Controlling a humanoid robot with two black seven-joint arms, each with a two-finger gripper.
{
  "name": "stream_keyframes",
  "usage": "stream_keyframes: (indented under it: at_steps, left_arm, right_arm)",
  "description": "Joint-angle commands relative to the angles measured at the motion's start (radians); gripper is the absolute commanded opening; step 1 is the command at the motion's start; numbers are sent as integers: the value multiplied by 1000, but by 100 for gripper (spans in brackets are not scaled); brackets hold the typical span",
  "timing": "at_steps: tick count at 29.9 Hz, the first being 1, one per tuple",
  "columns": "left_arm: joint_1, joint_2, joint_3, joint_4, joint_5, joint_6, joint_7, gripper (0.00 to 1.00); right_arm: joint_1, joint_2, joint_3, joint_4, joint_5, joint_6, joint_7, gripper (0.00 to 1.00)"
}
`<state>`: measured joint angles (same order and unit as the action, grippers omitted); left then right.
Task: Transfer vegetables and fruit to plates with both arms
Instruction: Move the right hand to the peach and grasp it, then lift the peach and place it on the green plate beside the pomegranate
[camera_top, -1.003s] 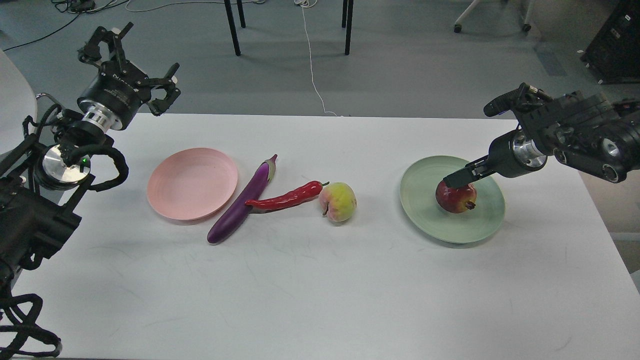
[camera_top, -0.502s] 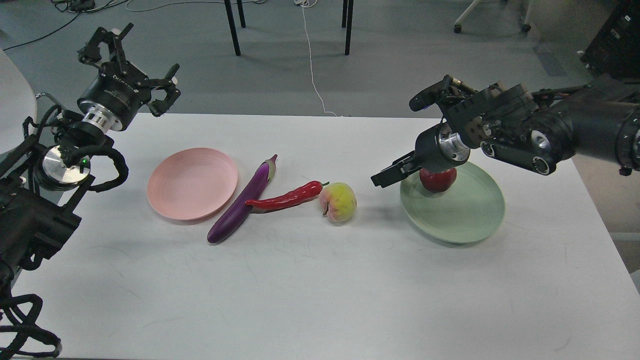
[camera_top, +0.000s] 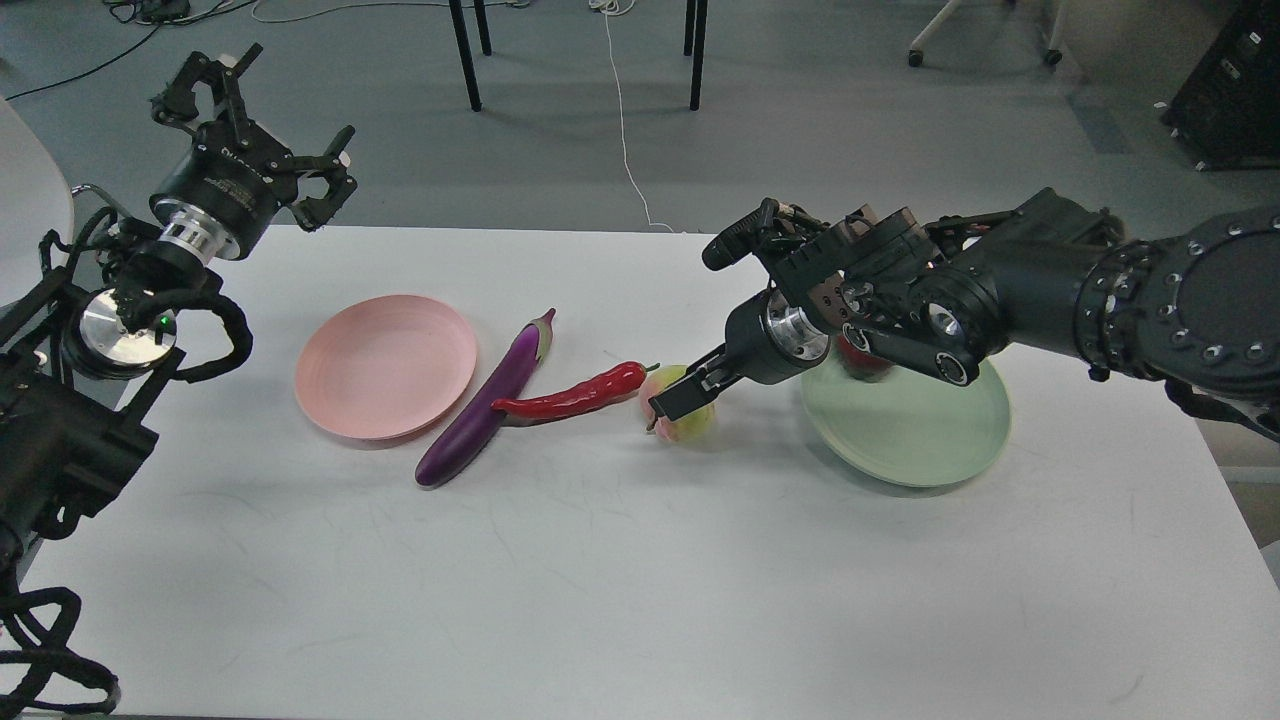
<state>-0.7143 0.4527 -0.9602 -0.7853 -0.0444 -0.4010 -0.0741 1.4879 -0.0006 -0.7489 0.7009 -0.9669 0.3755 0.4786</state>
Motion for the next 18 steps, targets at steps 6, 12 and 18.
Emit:
stream_keyframes:
  at_steps: [6, 12, 18]
  left_arm:
    - [4, 17, 0, 0, 0, -2, -1, 99]
    - [7, 23, 0, 0, 0, -4, -1, 99]
    - [10, 32, 1, 0, 0, -4, -1, 99]
  right_arm:
    - [-44, 1, -1, -70, 2, 0, -8, 97]
    - [-61, 1, 2, -73, 10, 0, -2, 96]
    - [-84, 1, 13, -73, 31, -1, 2, 96]
